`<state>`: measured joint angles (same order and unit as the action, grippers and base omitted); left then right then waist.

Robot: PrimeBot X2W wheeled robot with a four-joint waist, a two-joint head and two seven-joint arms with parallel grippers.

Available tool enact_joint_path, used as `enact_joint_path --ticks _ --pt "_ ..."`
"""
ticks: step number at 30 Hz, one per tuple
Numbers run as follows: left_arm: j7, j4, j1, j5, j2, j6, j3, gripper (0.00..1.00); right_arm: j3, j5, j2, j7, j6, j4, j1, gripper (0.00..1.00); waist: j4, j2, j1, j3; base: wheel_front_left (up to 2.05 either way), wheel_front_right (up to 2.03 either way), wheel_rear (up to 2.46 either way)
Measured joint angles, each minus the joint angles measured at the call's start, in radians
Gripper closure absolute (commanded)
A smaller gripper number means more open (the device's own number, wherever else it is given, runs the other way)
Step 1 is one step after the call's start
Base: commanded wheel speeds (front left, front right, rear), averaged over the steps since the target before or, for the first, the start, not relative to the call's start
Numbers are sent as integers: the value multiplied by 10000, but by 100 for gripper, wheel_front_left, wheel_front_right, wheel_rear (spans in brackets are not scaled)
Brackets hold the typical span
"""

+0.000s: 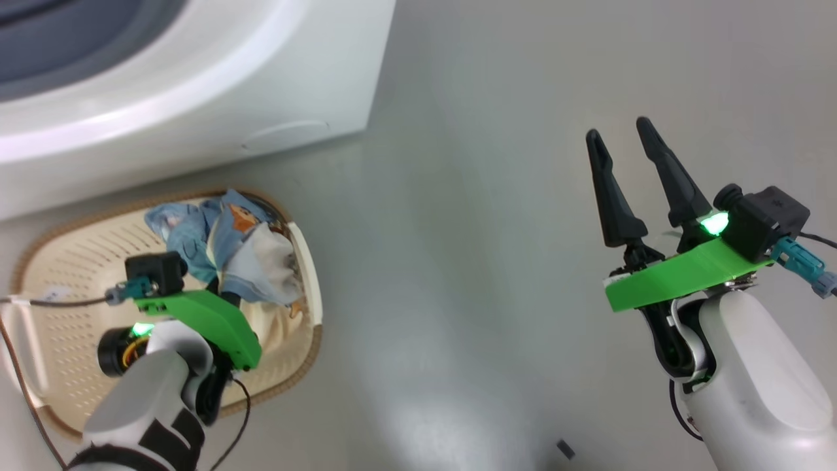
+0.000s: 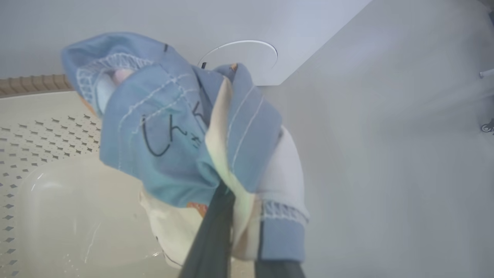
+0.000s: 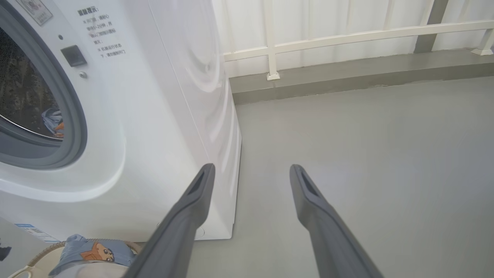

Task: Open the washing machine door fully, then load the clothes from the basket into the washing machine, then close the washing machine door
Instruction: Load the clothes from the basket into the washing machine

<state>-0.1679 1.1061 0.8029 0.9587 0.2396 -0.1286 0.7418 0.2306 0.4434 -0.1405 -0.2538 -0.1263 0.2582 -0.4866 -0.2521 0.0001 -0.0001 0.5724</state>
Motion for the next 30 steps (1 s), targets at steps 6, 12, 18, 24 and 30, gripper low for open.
enact_joint_path --ticks 6,12,18,24,30 --pt "-487 -552 -553 309 8 0 211 100 15 94 -251 0 0 171 365 0 263 0 0 -964 0 0 0" --pt "-759 -1338 -1132 734 123 0 102 100 23 326 -447 0 0 309 853 0 518 0 -1 -1929 0 0 0" --pt "-802 -2769 -1775 491 414 0 -932 100 17 437 -616 0 0 437 1374 0 836 0 0 -2926 0 0 0" --pt "-803 -4224 -2696 -569 476 155 -2075 100 -23 587 -756 2 0 483 1661 0 1144 0 0 -3623 0 0 0" --pt "-803 -5753 -3636 -1350 412 426 -3058 100 -98 604 -903 2 0 523 2121 0 1426 0 0 -4242 0 0 0"
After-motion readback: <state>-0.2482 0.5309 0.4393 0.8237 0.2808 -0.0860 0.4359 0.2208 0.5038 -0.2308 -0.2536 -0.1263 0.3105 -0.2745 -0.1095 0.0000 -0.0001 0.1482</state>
